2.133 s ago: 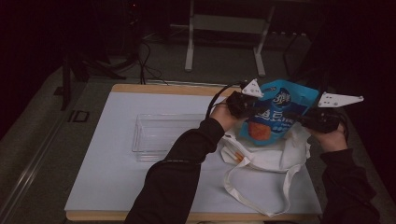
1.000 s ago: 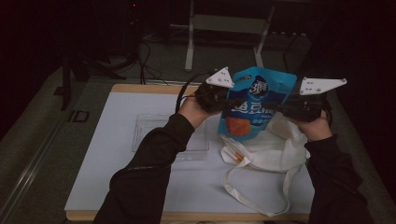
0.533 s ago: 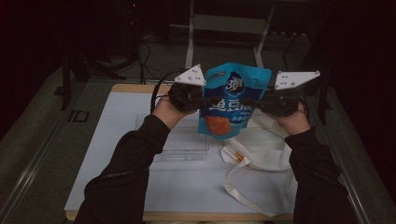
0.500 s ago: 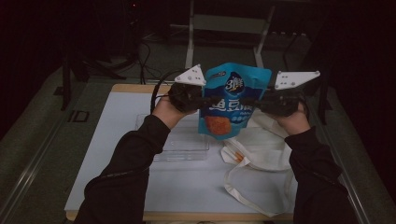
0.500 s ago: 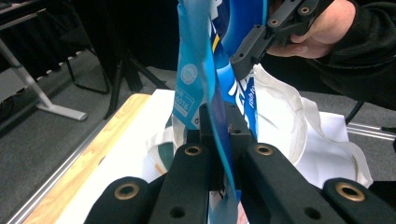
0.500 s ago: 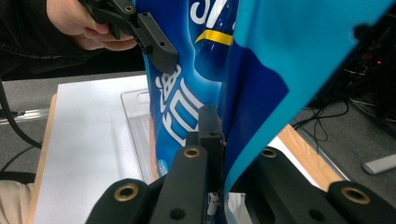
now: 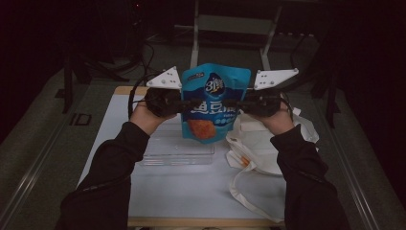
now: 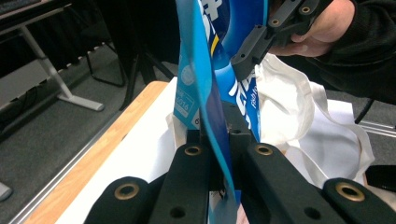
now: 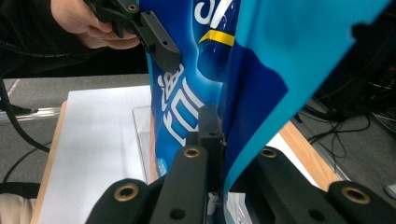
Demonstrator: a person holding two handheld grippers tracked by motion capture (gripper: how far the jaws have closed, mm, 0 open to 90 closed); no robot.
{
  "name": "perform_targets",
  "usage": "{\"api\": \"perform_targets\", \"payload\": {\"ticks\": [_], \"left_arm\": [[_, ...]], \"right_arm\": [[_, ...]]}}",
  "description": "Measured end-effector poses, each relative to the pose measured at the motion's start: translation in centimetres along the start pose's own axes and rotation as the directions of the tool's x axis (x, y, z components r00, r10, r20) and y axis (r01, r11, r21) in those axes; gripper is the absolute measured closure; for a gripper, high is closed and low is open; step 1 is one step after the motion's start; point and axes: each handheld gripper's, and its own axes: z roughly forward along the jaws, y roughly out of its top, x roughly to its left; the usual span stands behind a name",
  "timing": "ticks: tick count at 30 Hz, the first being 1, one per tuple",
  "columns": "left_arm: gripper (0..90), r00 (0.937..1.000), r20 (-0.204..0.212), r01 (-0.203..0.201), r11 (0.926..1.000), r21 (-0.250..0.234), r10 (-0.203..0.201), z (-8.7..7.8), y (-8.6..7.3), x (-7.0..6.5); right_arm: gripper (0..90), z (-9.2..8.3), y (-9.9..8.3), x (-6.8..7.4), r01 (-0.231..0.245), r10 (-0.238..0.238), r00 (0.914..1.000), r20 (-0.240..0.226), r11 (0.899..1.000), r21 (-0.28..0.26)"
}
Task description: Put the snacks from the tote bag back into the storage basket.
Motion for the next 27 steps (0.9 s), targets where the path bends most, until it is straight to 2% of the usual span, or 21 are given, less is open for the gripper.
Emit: {"api": "perform_targets", "payload": {"ticks": [15,22,25,26,27], "left_arm": [[90.0,0.9989,-0.032,0.033,0.9995,-0.003,-0.033,-5.5,-3.4,1.8],[90.0,0.9977,-0.044,0.051,0.9986,0.01,-0.051,-5.6,-5.1,2.7],[90.0,0.9968,-0.049,0.063,0.9979,0.012,-0.063,-5.1,-6.4,3.2],[90.0,0.996,-0.043,0.079,0.9968,0.013,-0.079,-4.7,-7.1,3.5],[90.0,0.996,-0.043,0.079,0.9968,0.013,-0.079,-4.7,-7.1,3.5]], "right_arm": [[88.6,6.0,2.5,0.9,0.023,-0.024,0.9957,-0.09,1.0,-0.007],[88.6,8.2,2.0,0.6,0.003,-0.003,0.9953,-0.097,1.0,0.0],[88.6,9.5,0.9,0.5,-0.005,0.007,0.9959,-0.09,1.0,0.014],[88.6,9.8,0.6,0.4,-0.007,0.009,0.996,-0.088,1.0,0.015],[88.6,9.8,0.6,0.4,-0.007,0.009,0.996,-0.088,1.0,0.015]]}}
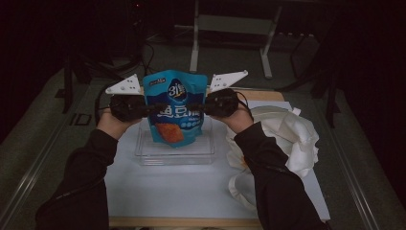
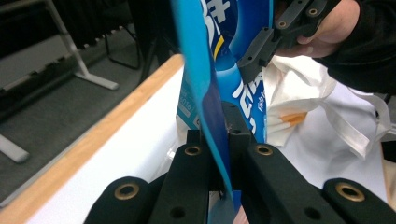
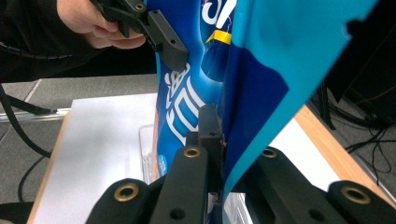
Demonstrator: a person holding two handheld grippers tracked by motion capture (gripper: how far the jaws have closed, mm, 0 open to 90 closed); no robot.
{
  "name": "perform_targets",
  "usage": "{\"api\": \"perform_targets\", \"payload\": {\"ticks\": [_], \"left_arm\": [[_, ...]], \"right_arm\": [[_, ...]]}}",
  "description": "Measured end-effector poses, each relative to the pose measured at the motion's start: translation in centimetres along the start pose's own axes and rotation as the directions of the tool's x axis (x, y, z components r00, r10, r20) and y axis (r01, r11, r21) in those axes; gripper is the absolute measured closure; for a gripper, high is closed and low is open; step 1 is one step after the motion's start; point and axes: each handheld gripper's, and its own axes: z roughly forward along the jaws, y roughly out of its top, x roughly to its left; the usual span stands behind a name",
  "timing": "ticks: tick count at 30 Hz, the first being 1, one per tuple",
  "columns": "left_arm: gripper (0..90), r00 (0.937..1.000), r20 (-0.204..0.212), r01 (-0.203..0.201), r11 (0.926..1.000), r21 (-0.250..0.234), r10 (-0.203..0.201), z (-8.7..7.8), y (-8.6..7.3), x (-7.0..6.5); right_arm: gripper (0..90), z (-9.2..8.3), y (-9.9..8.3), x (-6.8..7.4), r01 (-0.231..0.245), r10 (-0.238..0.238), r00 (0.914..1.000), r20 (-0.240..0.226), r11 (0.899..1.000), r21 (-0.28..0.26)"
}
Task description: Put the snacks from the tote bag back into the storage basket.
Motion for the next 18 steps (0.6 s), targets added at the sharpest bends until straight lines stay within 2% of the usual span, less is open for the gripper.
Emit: {"api": "perform_targets", "payload": {"ticks": [1,2,3,8,13,18], "left_arm": [[90.0,1.0,0.0,0.0,1.0,0.0,0.0,0.0,0.0,0.0],[90.0,1.0,0.001,0.008,1.0,0.005,-0.008,0.6,-1.0,0.5],[90.0,1.0,0.001,0.008,1.0,0.005,-0.008,0.6,-1.0,0.5],[90.0,0.9994,0.019,0.029,0.9995,0.015,-0.029,1.4,-3.0,0.8],[90.0,0.9975,0.052,0.046,0.9987,0.023,-0.047,1.7,-4.2,0.8],[90.0,0.9964,0.065,0.053,0.9984,0.023,-0.054,2.0,-5.5,0.7]], "right_arm": [[88.6,0.2,-0.3,-0.1,-0.006,0.006,1.0,-0.003,1.0,0.002],[88.6,0.8,-0.9,-0.3,-0.018,0.018,0.9998,-0.001,1.0,0.007],[88.6,0.8,-0.9,-0.3,-0.018,0.018,0.9998,-0.001,1.0,0.007],[88.6,2.0,-2.6,-0.4,-0.036,0.037,0.9993,-0.01,0.999,0.02],[88.6,2.7,-3.9,-0.2,-0.06,0.06,0.9979,-0.024,0.998,0.024],[88.7,3.3,-5.0,0.3,-0.073,0.074,0.9968,-0.03,0.997,0.025]]}}
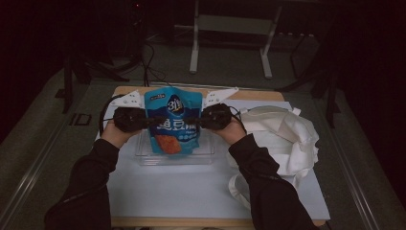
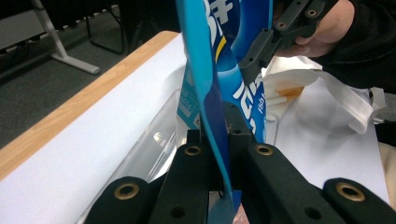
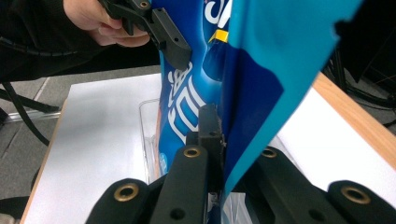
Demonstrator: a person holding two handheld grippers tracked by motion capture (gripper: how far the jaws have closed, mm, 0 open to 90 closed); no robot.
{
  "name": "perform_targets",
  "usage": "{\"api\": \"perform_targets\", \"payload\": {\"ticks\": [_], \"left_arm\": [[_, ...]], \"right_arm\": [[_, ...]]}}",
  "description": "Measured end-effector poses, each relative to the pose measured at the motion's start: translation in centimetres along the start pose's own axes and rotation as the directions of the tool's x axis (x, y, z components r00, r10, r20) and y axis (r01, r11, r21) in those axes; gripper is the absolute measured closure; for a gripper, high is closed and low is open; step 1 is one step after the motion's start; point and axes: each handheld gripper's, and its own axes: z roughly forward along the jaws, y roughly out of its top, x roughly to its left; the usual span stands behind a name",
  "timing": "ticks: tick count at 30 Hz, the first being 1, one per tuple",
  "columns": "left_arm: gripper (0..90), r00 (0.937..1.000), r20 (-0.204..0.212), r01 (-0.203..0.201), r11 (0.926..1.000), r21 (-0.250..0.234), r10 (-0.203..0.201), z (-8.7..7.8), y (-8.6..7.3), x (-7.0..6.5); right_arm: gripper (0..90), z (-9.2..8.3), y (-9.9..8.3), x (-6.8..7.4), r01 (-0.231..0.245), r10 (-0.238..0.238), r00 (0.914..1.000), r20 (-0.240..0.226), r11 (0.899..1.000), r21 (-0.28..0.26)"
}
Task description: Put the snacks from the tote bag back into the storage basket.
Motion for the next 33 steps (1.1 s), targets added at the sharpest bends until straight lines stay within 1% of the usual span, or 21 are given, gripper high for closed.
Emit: {"api": "perform_targets", "payload": {"ticks": [5,6,8,9,12,18,23,28,32,33], "left_arm": [[90.0,0.9999,0.007,0.009,1.0,-0.004,-0.009,0.2,-1.0,0.0],[90.0,1.0,0.007,0.004,1.0,-0.006,-0.004,0.3,-1.2,-0.1],[90.0,0.9999,0.011,0.01,0.9999,-0.007,-0.01,0.4,-1.4,-0.1],[90.0,1.0,0.007,0.007,0.9999,-0.01,-0.007,0.5,-1.5,-0.2],[90.0,0.9999,0.016,-0.001,0.9999,-0.01,0.001,0.6,-1.7,-0.3],[89.9,0.9996,0.028,0.003,0.9999,-0.014,-0.003,0.6,-2.5,-0.4],[89.9,0.9995,0.032,0.004,0.9999,-0.013,-0.004,0.9,-3.1,-0.5],[89.8,0.9992,0.039,0.008,0.9998,-0.017,-0.007,0.9,-3.2,-0.7],[89.6,0.999,0.043,0.015,0.9996,-0.026,-0.014,1.0,-3.3,-0.7],[89.5,0.9989,0.043,0.02,0.9994,-0.028,-0.019,1.0,-3.4,-0.8]], "right_arm": [[88.6,0.6,-0.8,0.4,-0.004,0.004,1.0,0.004,1.0,0.004],[88.6,0.6,-0.9,0.4,-0.005,0.004,1.0,0.005,1.0,0.006],[88.6,0.7,-1.2,0.4,-0.016,0.016,0.9999,-0.001,1.0,0.002],[88.6,0.7,-1.4,0.4,-0.016,0.016,0.9999,-0.003,1.0,0.003],[88.6,0.7,-1.7,0.3,-0.022,0.022,0.9997,-0.01,1.0,0.0],[88.5,0.9,-2.3,0.7,-0.005,0.005,1.0,-0.007,1.0,-0.006],[88.4,1.2,-2.8,0.8,-0.006,0.006,0.9999,-0.01,1.0,0.001],[88.3,1.1,-3.3,0.9,-0.011,0.011,0.9998,-0.014,1.0,-0.008],[88.2,1.0,-3.6,0.8,-0.027,0.027,0.9994,-0.021,1.0,-0.016],[88.1,0.9,-3.6,0.9,-0.021,0.02,0.9996,-0.02,1.0,-0.018]]}}
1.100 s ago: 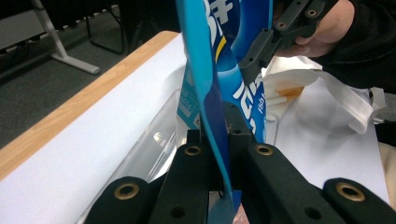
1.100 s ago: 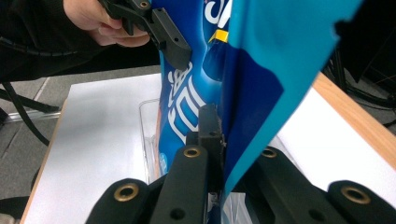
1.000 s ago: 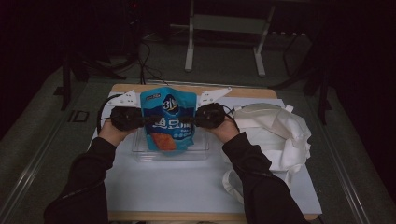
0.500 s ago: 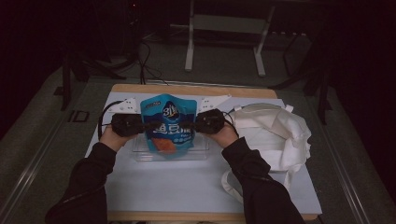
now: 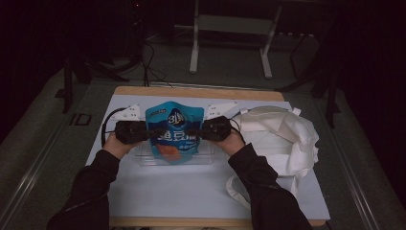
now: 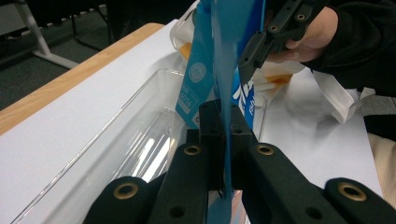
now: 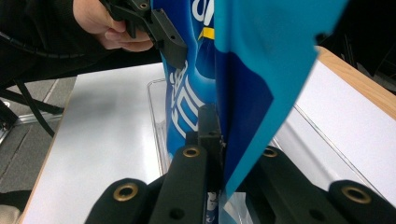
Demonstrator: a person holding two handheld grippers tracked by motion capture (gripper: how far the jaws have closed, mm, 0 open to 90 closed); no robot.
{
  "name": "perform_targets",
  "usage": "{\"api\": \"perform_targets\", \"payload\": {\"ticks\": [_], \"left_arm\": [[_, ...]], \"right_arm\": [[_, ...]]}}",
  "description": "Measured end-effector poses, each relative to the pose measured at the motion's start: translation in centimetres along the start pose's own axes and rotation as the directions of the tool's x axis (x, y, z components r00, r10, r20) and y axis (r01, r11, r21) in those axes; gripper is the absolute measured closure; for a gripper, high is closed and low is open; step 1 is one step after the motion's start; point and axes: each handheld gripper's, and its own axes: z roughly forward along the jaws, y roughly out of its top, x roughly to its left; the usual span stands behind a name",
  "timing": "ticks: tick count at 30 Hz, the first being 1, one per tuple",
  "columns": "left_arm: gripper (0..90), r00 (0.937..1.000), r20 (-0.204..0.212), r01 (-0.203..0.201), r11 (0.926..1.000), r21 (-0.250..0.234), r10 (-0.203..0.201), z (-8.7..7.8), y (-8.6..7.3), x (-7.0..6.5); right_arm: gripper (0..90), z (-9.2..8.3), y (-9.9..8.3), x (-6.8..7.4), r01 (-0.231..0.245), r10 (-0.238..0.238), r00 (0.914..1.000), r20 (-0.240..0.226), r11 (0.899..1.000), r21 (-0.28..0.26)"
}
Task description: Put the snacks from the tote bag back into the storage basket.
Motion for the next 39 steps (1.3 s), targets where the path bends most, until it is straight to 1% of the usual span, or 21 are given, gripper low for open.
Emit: {"api": "perform_targets", "payload": {"ticks": [5,10,11,14,16,17,19,20,21,23,24,25,27,30,31,32,33,34,36,37,39], "left_arm": [[89.5,0.9999,-0.012,0.007,1.0,0.0,-0.007,0.0,-0.1,0.0],[89.1,0.9997,-0.021,0.009,1.0,0.002,-0.009,0.0,0.0,-0.1],[89.1,0.9997,-0.026,0.002,1.0,0.003,-0.002,0.0,0.0,-0.2],[87.5,0.9989,-0.047,0.007,1.0,0.003,-0.007,0.0,0.0,-0.4],[85.8,0.9989,-0.046,0.009,1.0,-0.001,-0.009,0.0,0.0,-0.4],[80.9,0.9982,-0.056,0.02,0.9998,-0.005,-0.02,-0.1,0.1,-0.5],[80.4,0.9975,-0.06,0.036,0.9992,-0.019,-0.037,-0.3,0.1,-0.6],[76.8,0.9967,-0.069,0.041,0.9989,-0.024,-0.042,-0.4,0.2,-0.7],[72.6,0.9962,-0.074,0.045,0.9987,-0.024,-0.047,-0.5,0.3,-0.7],[69.3,0.9957,-0.083,0.038,0.9989,-0.026,-0.04,-0.6,0.5,-1.0],[63.7,0.9952,-0.088,0.041,0.9989,-0.023,-0.043,-0.6,0.6,-1.1],[61.8,0.9958,-0.081,0.04,0.9988,-0.027,-0.042,-0.6,0.7,-1.2],[52.5,0.9951,-0.088,0.042,0.9985,-0.036,-0.045,-0.7,0.8,-1.4],[35.5,0.9928,-0.108,0.05,0.9982,-0.032,-0.053,-0.8,0.8,-1.6],[29.8,0.9929,-0.1,0.062,0.9975,-0.035,-0.065,-0.9,0.8,-1.5],[24.2,0.9941,-0.077,0.073,0.9967,-0.035,-0.076,-1.0,0.7,-1.3],[15.4,0.993,-0.08,0.083,0.9956,-0.044,-0.086,-1.0,0.7,-1.4],[12.3,0.991,-0.094,0.09,0.9944,-0.055,-0.095,-1.1,0.6,-1.4],[4.0,0.9902,-0.104,0.091,0.9953,-0.034,-0.094,-1.2,0.6,-1.5],[1.7,0.9897,-0.112,0.087,0.9956,-0.034,-0.09,-1.2,0.6,-1.6],[1.7,0.987,-0.143,0.071,0.9971,-0.026,-0.074,-1.4,0.5,-2.0]], "right_arm": [[87.9,0.0,0.1,0.1,0.018,-0.018,0.9998,0.012,1.0,0.008],[87.0,0.1,0.2,0.0,0.007,-0.007,0.9999,0.013,1.0,0.015],[87.0,0.1,0.2,0.0,0.006,-0.006,0.9999,0.013,1.0,0.016],[86.0,0.0,0.3,0.1,0.007,-0.007,0.9998,0.018,1.0,0.02],[83.9,0.0,0.4,0.2,0.015,-0.016,0.9996,0.024,0.999,0.028],[82.0,0.0,0.5,0.2,0.016,-0.017,0.9995,0.028,0.999,0.031],[76.4,-0.2,0.6,0.1,0.009,-0.009,0.9996,0.027,1.0,0.023],[75.2,-0.3,0.6,0.1,0.004,-0.004,0.9997,0.026,1.0,0.016],[70.7,-0.3,0.7,0.2,0.008,-0.009,0.9994,0.035,1.0,0.019],[62.0,-0.4,0.9,0.2,0.008,-0.009,0.9992,0.04,1.0,0.024],[58.3,-0.4,0.9,0.2,0.011,-0.013,0.9987,0.049,1.0,0.029],[52.8,-0.5,1.0,0.2,0.011,-0.012,0.9985,0.053,1.0,0.026],[43.1,-0.6,1.1,0.2,-0.002,0.001,0.9984,0.057,1.0,0.024],[29.4,-0.8,1.1,0.0,-0.027,0.026,0.9976,0.063,1.0,0.009],[27.5,-0.9,1.1,-0.2,-0.04,0.04,0.9975,0.059,0.999,-0.003],[22.8,-1.1,1.1,-0.2,-0.047,0.048,0.9974,0.053,0.999,-0.01],[17.2,-1.2,1.1,-0.2,-0.04,0.041,0.9975,0.058,0.999,-0.017],[15.3,-1.3,1.1,-0.2,-0.038,0.04,0.9974,0.061,0.999,-0.021],[13.6,-1.5,1.1,-0.1,-0.038,0.04,0.997,0.067,0.999,-0.031],[13.7,-1.7,1.1,0.0,-0.022,0.025,0.997,0.074,0.999,-0.038],[13.7,-2.0,1.0,-0.1,-0.026,0.03,0.9972,0.068,0.998,-0.052]]}}
